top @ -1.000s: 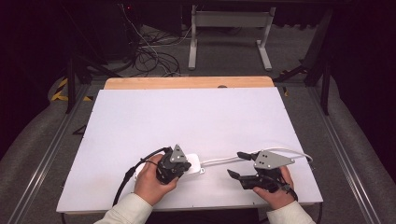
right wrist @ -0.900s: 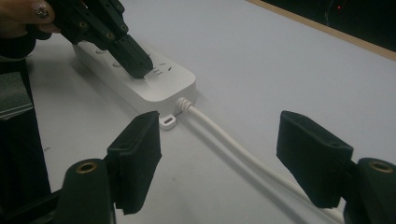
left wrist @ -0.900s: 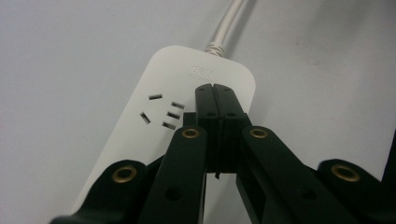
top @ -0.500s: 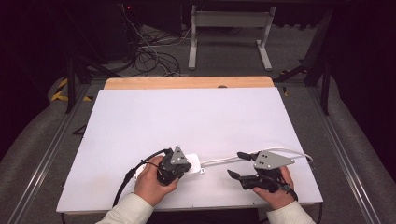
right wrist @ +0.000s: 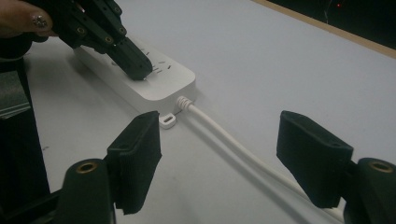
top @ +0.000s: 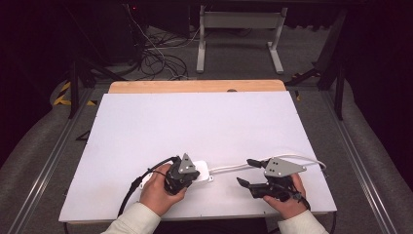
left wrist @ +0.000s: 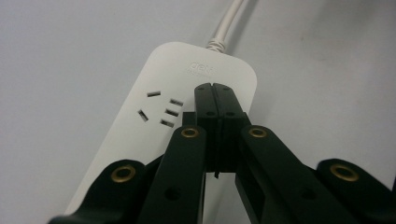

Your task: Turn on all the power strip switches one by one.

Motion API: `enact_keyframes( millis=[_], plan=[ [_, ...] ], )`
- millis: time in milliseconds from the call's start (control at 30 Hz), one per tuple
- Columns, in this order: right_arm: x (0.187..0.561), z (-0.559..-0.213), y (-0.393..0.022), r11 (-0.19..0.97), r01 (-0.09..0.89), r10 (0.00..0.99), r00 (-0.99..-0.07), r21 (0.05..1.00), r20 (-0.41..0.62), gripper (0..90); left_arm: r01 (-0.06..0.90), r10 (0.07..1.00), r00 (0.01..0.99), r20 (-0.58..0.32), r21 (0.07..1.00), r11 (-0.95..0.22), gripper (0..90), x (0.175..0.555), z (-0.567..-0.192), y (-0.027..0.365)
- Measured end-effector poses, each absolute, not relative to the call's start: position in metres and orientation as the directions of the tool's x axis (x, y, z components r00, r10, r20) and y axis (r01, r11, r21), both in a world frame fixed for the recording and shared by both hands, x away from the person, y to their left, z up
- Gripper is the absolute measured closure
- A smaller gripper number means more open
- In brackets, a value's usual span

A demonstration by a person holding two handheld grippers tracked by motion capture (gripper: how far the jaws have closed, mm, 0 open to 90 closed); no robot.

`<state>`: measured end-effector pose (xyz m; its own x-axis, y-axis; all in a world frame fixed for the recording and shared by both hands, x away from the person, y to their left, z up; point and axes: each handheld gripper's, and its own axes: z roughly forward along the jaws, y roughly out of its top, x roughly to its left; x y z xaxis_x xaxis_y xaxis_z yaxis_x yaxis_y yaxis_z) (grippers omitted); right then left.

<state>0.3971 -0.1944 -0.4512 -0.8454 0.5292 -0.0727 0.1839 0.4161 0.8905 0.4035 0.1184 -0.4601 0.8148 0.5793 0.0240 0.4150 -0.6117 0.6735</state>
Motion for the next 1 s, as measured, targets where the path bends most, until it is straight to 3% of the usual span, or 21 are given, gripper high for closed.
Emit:
enact_keyframes(
  millis=[100,367,400,633,767,933,1000],
  plan=[
    [0.397,-0.450,-0.196,0.412,0.177,0.529,-0.845,0.894,-0.076,31.2,0.441,0.587,0.808,-0.052,0.713,-0.545,90.0,0.405,-0.459,0.129],
    [0.398,-0.451,-0.196,0.413,0.179,0.530,-0.845,0.893,-0.075,31.2,0.375,0.567,0.823,0.014,0.737,-0.562,88.9,0.396,-0.441,0.129],
    [0.398,-0.451,-0.196,0.412,0.180,0.531,-0.844,0.893,-0.075,31.2,0.376,0.569,0.822,0.010,0.741,-0.557,81.9,0.395,-0.440,0.130],
    [0.398,-0.450,-0.197,0.410,0.179,0.531,-0.844,0.895,-0.074,31.2,0.356,0.569,0.822,0.000,0.780,-0.514,68.1,0.389,-0.423,0.143],
    [0.397,-0.450,-0.198,0.403,0.183,0.537,-0.841,0.897,-0.070,31.2,0.328,0.554,0.833,-0.008,0.813,-0.481,63.4,0.383,-0.416,0.155],
    [0.397,-0.450,-0.199,0.400,0.182,0.538,-0.840,0.898,-0.069,31.2,0.263,0.572,0.819,0.045,0.857,-0.443,57.5,0.379,-0.414,0.170],
    [0.397,-0.450,-0.199,0.399,0.183,0.538,-0.840,0.898,-0.068,31.2,0.317,0.595,0.804,-0.005,0.850,-0.421,51.0,0.379,-0.416,0.178]
  ],
)
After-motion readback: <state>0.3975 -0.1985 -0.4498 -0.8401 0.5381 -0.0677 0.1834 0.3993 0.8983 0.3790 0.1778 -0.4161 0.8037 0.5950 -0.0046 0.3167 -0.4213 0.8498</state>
